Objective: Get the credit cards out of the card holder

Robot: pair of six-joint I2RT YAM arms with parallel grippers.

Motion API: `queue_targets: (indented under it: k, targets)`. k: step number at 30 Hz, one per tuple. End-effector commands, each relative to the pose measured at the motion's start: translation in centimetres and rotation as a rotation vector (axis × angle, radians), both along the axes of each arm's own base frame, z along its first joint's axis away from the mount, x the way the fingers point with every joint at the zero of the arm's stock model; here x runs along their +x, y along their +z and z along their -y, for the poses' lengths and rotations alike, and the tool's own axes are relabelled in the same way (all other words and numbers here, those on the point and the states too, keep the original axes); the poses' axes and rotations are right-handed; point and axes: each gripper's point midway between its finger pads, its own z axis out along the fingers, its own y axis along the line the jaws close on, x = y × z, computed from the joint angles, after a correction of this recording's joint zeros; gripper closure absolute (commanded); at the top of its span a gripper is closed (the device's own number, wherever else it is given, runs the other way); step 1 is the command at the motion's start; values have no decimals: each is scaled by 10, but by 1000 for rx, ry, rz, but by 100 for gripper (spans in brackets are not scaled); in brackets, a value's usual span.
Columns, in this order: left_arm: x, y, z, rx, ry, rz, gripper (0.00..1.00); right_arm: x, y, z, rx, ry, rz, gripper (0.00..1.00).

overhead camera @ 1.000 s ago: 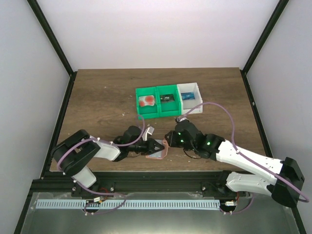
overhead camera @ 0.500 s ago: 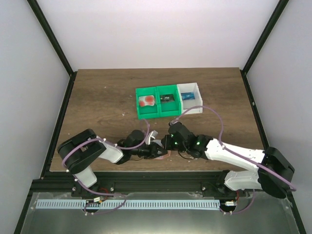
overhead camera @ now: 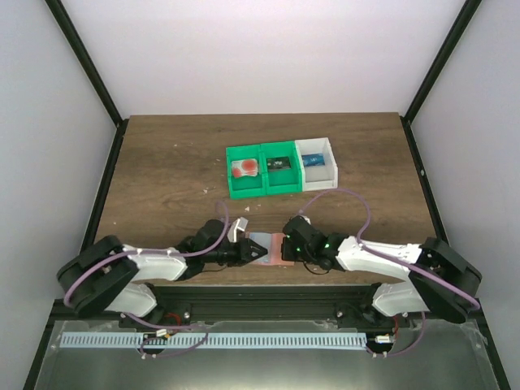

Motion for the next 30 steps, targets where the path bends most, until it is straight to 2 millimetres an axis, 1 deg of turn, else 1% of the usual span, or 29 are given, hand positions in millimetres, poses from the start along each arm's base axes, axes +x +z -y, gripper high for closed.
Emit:
queue_targets:
  k: [1, 2, 3, 6, 9, 11, 13, 15, 16, 19, 21, 23, 26, 30]
  targets:
    - [22, -6, -29, 152, 98, 75, 66, 4, -7, 3, 3, -20, 11, 93]
    - [28, -4, -37, 169, 122, 92, 61, 3, -10, 4, -1, -20, 8, 93]
    - [33, -2, -45, 180, 145, 103, 59, 2, -12, 5, -6, -21, 5, 93]
    - [43, -3, -62, 199, 192, 133, 54, -1, -17, 11, -15, -30, 3, 93]
    - [43, -11, -66, 220, 187, 127, 48, -2, -20, 16, -27, -41, 2, 93]
    - [41, -17, -63, 219, 168, 106, 47, -2, -20, 17, -28, -44, 6, 93]
    - [39, -22, -60, 210, 149, 91, 53, 0, -16, 14, -20, -36, 14, 93]
    - [38, -29, -59, 217, 149, 66, 62, 2, -6, 5, 9, -10, 25, 92]
    - [38, -31, -59, 215, 149, 57, 65, 3, 2, -1, 30, 6, 35, 89]
    - [35, -31, -55, 177, 142, 37, 70, 6, 27, -21, 75, 40, 72, 82]
    - [32, -32, -53, 150, 141, 15, 73, 6, 34, -33, 100, 62, 71, 79]
    - [28, -31, -51, 124, 126, 0, 74, 8, 33, -41, 102, 69, 59, 79]
    - [25, -32, -51, 110, 122, -12, 74, 11, 26, -49, 69, 76, 49, 78]
    - [26, -33, -56, 133, 143, -1, 69, 15, 13, -51, 22, 74, 31, 77]
